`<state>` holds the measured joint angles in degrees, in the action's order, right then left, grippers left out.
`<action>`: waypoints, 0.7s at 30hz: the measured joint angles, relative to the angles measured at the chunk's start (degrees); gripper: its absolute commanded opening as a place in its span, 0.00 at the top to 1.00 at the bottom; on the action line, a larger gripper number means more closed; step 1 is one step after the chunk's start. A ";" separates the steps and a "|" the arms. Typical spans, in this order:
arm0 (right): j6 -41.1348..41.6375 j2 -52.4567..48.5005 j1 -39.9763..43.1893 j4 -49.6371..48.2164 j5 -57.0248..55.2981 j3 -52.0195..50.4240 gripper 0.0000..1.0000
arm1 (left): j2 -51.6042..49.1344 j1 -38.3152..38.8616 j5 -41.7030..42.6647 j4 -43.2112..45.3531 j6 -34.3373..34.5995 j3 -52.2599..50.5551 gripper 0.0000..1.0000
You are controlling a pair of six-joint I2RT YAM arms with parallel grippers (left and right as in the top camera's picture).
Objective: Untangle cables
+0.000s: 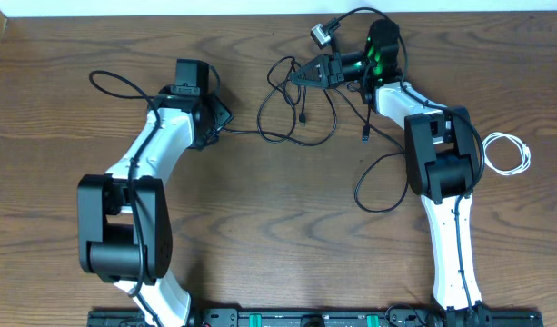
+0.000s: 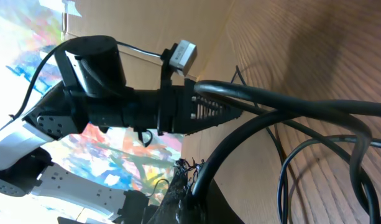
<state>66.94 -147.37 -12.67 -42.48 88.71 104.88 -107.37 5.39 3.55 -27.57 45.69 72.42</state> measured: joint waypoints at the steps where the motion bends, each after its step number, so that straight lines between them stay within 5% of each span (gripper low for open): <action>1: 0.00 0.00 0.00 0.00 0.00 0.00 0.99 | -0.52 -0.02 -0.52 -0.02 0.61 0.00 0.35; 8: -0.44 0.00 0.00 0.00 0.02 0.00 0.99 | -5.60 -0.04 -1.73 3.17 2.56 -0.02 0.41; 9: -0.46 0.00 0.00 0.00 0.00 0.00 0.99 | -6.08 -0.04 -1.79 3.91 2.49 -0.02 0.65; 10: -0.52 0.00 0.00 0.00 0.00 0.00 0.99 | -6.62 -0.02 -2.25 5.18 2.78 0.11 0.78; 12: -0.59 0.00 -0.02 0.00 -0.02 0.00 0.99 | -7.23 -0.02 -2.56 5.03 2.99 0.13 0.92; 21: -0.87 0.00 0.00 0.00 0.00 0.00 0.99 | -6.99 -1.86 -2.23 0.63 0.44 0.57 0.93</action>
<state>66.06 -147.37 -12.67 -42.48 88.71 104.88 -114.37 3.53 1.32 -26.94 46.13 72.99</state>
